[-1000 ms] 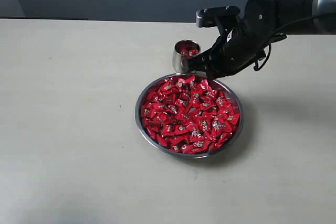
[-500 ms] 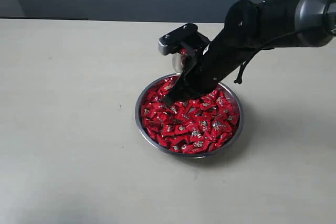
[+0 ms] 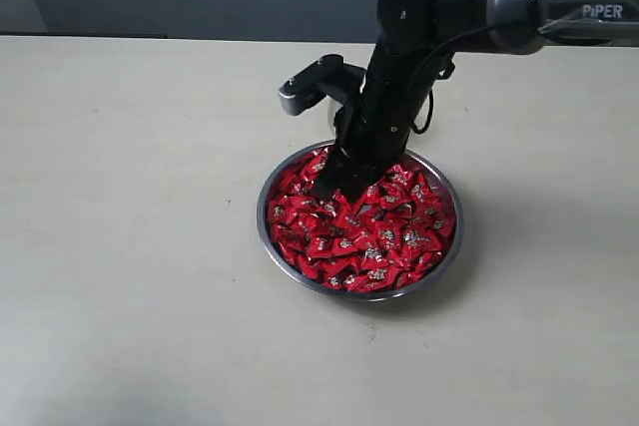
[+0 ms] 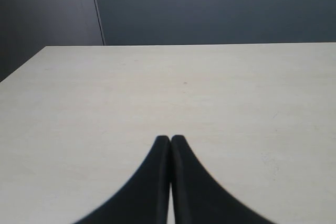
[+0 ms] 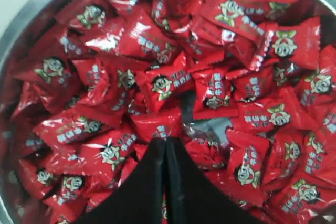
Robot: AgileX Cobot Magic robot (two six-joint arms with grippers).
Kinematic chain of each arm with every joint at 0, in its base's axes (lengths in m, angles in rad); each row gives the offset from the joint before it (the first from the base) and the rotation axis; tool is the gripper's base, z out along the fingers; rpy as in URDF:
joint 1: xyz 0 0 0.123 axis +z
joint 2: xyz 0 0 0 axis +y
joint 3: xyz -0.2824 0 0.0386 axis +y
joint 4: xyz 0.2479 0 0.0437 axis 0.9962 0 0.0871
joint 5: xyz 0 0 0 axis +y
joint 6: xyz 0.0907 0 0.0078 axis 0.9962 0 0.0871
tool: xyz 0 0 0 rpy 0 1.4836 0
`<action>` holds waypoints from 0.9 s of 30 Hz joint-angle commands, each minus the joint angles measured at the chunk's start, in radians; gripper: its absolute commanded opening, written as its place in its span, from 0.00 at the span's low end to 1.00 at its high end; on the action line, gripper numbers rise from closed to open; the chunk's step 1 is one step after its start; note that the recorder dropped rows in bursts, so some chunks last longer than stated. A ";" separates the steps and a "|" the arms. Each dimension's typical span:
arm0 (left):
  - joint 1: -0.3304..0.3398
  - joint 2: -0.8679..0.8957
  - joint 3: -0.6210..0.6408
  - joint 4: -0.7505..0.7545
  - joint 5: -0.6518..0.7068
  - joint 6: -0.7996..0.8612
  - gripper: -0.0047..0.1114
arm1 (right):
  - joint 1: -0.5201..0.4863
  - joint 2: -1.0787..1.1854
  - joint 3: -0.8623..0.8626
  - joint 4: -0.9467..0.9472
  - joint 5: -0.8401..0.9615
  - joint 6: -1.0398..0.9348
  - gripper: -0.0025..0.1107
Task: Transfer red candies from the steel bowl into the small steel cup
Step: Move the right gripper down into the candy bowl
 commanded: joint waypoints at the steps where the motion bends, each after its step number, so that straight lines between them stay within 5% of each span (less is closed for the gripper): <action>1: 0.001 -0.004 0.004 0.001 -0.002 -0.003 0.04 | -0.003 0.007 -0.013 -0.020 0.034 0.012 0.02; 6: 0.001 -0.004 0.004 0.001 -0.002 -0.003 0.04 | -0.003 0.007 -0.013 0.006 0.024 0.012 0.05; 14: 0.001 -0.004 0.004 0.001 -0.002 -0.003 0.04 | -0.003 0.007 -0.013 0.041 -0.006 0.012 0.40; 27: 0.001 -0.004 0.004 0.001 -0.002 -0.003 0.04 | -0.003 0.065 -0.013 0.052 -0.029 0.012 0.29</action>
